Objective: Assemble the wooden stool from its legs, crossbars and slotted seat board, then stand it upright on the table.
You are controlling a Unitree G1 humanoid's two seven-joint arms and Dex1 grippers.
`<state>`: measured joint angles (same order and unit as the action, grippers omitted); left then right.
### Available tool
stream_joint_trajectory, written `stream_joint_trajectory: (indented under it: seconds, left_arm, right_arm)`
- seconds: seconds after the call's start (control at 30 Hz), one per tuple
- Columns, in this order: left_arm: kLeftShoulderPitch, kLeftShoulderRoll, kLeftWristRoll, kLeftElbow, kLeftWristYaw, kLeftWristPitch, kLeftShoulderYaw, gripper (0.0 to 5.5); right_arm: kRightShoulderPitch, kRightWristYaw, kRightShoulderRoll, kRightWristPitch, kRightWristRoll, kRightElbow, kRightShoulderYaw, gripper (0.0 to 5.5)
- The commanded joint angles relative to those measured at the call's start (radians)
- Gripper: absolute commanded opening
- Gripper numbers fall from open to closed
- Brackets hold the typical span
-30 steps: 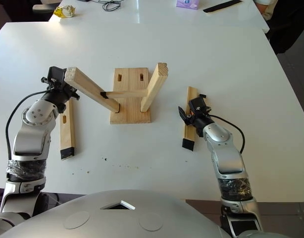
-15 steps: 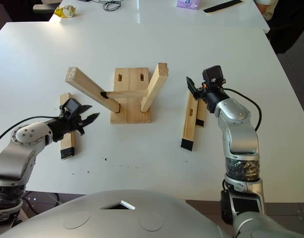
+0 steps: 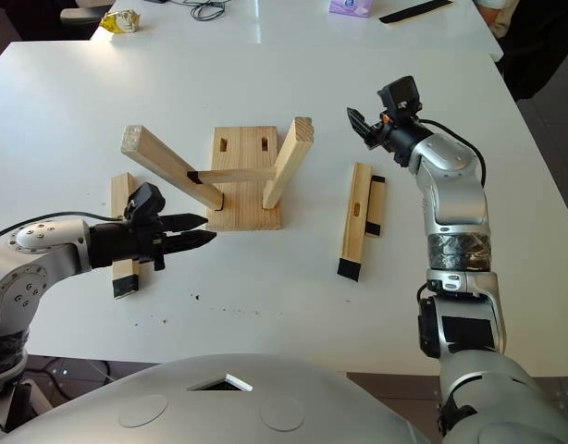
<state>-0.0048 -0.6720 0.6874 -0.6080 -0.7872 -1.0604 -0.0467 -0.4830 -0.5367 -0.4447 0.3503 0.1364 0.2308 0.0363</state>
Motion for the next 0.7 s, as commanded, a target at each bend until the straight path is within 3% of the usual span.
stream_joint_trajectory:
  seconds: [0.03, 0.33, 0.7]
  left_arm:
    - [-0.039, 0.027, -0.015, -0.001, 0.043, 0.001, 0.09, 2.03]
    - [-0.101, 0.056, -0.262, 0.144, 0.148, 0.182, 0.298, 2.03]
    - [-0.073, -0.072, -0.419, 0.183, 0.04, 0.354, 0.403, 2.03]
  right_arm:
    - [-0.112, -0.07, 0.084, -0.093, 0.022, 0.172, -0.038, 3.42]
    - [-0.299, -0.265, 0.153, -0.265, 0.019, 0.575, -0.053, 3.42]
    - [-0.399, -0.329, 0.177, -0.433, -0.058, 0.918, -0.068, 3.42]
